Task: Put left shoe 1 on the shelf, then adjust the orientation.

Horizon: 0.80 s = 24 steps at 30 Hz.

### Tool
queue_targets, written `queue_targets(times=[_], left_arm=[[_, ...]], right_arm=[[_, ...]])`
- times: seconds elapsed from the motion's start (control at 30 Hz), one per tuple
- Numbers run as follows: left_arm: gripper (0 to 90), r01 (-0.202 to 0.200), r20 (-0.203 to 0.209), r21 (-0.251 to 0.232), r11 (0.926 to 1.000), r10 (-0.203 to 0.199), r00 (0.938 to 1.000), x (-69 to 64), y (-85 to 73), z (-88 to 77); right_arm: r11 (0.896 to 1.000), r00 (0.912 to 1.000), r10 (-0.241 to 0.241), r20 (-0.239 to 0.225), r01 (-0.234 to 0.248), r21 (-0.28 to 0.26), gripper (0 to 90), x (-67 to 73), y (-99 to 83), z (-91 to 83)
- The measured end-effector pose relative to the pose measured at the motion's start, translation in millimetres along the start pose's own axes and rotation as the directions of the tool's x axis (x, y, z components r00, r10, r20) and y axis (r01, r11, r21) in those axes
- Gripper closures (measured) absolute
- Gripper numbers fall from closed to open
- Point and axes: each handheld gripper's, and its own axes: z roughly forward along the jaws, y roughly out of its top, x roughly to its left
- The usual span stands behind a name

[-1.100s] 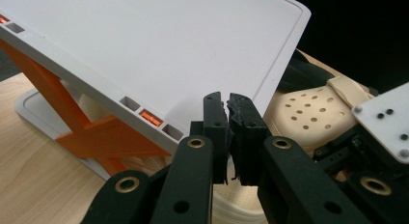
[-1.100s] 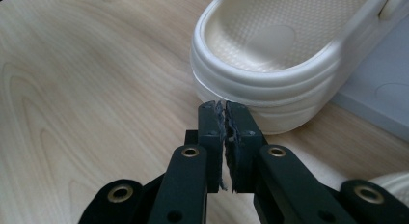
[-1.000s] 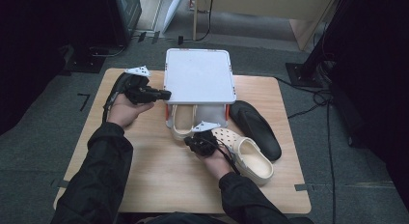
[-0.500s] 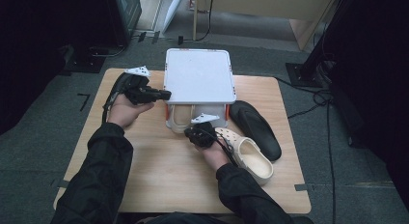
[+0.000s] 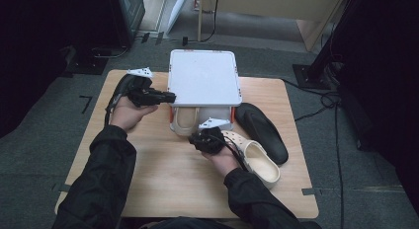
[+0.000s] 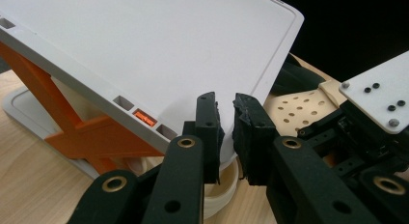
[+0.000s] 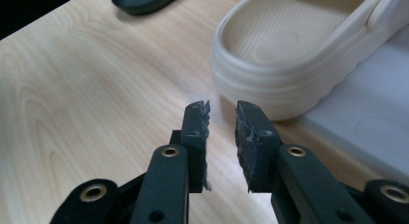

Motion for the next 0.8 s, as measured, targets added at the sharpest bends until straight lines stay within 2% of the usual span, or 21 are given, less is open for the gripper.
queue_targets(times=[0.13,0.27,0.37,0.53,0.8], left_arm=[[72.2,-0.001,-0.005,0.002,1.0,0.001,1.0,-2.9,1.3,-1.3],[68.1,0.019,0.032,-0.021,0.9996,-0.019,0.9993,-2.7,0.0,-6.1],[66.6,0.027,0.026,-0.03,0.9992,-0.026,0.9993,-3.8,-0.5,-9.4],[64.0,0.019,0.014,-0.017,0.9997,-0.019,0.9997,-8.6,-1.4,-11.7],[62.8,0.026,0.01,-0.005,0.9997,-0.026,0.9996,-16.7,-7.4,-16.5]], right_arm=[[1.0,0.9996,0.0,-0.028,0.0,-0.011,70.8,0.7,-2.5,-7.2],[1.0,0.999,-0.022,-0.039,0.021,-0.022,68.3,2.8,-2.4,-19.5],[0.999,0.9985,-0.034,-0.044,0.032,-0.031,67.4,2.9,-3.1,-27.2],[0.999,0.9977,-0.043,-0.053,0.041,-0.027,66.1,0.2,-7.8,-36.7],[0.999,0.9975,-0.036,-0.061,0.035,-0.021,64.7,-6.1,-16.2,-50.8]])
